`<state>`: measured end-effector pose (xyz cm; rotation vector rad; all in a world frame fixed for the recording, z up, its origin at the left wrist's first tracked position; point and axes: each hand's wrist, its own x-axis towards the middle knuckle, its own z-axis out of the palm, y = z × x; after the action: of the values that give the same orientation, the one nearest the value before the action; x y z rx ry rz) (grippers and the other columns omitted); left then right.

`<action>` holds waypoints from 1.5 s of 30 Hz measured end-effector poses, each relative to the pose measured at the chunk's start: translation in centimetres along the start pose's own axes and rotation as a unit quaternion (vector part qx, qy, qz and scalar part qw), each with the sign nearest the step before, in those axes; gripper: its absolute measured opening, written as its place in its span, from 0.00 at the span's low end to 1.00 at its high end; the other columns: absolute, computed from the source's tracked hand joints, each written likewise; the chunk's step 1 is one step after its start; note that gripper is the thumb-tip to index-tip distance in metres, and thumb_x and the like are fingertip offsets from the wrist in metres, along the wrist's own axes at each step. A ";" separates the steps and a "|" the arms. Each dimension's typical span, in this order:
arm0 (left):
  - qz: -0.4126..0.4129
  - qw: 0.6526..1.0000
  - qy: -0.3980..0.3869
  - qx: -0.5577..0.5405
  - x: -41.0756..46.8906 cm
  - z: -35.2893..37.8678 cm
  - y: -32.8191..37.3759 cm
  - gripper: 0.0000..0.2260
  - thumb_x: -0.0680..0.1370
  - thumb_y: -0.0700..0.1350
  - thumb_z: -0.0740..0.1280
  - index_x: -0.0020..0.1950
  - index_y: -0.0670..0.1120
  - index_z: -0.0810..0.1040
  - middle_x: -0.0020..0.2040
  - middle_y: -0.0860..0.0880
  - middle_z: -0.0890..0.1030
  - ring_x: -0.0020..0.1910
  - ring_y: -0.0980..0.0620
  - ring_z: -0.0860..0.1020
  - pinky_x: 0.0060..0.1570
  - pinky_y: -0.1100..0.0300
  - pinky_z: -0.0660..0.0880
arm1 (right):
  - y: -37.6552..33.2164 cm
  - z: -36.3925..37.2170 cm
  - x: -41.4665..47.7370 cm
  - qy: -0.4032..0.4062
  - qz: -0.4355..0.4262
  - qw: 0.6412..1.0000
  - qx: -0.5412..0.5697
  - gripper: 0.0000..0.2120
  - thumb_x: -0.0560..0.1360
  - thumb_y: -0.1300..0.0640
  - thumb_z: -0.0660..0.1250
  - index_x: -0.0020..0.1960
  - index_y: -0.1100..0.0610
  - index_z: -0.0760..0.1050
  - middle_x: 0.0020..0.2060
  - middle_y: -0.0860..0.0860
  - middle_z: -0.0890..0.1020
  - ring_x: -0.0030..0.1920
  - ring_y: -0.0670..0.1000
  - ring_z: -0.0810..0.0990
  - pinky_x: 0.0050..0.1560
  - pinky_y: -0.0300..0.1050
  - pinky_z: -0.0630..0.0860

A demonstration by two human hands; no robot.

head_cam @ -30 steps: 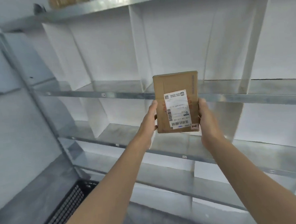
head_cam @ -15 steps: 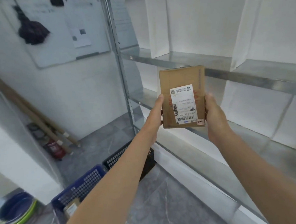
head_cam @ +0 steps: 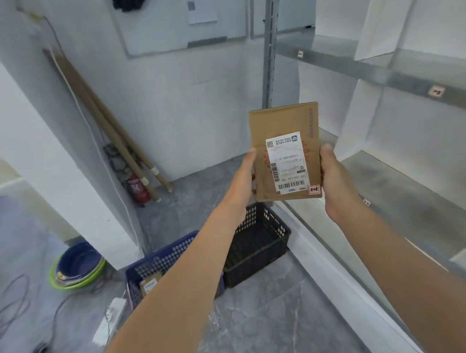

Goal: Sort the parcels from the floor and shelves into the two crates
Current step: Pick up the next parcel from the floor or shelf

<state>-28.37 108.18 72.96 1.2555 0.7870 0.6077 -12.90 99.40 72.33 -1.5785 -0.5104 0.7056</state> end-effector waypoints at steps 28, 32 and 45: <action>-0.256 0.931 0.250 -0.076 26.8 -10.4 -15.5 0.19 0.84 0.65 0.54 0.68 0.57 0.72 0.53 0.60 0.78 0.54 0.56 0.77 0.63 0.48 0.69 | 17.6 15.2 30.5 -0.214 0.271 0.932 -0.107 0.23 0.86 0.35 0.52 0.68 0.44 0.80 0.57 0.46 0.87 0.57 0.50 0.85 0.65 0.55 0.79; -0.320 0.904 0.263 -0.104 29.4 -12.1 -20.1 0.25 0.80 0.69 0.58 0.71 0.58 0.72 0.67 0.55 0.79 0.66 0.47 0.76 0.72 0.41 0.68 | 21.7 16.8 33.3 -0.224 0.319 0.910 -0.144 0.22 0.87 0.38 0.51 0.69 0.45 0.78 0.58 0.48 0.87 0.58 0.52 0.85 0.66 0.58 0.78; -0.460 0.843 0.251 -0.125 39.1 -20.9 -35.1 0.16 0.78 0.63 0.63 0.59 0.56 0.76 0.56 0.51 0.80 0.58 0.47 0.78 0.61 0.46 0.74 | 38.3 24.3 40.6 -0.190 0.424 0.855 -0.230 0.21 0.87 0.39 0.54 0.68 0.46 0.79 0.57 0.49 0.86 0.59 0.55 0.84 0.67 0.61 0.77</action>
<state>-22.10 143.19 29.04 0.3507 1.5558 0.2116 -3.80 139.55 27.56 -2.1390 -0.2440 1.6916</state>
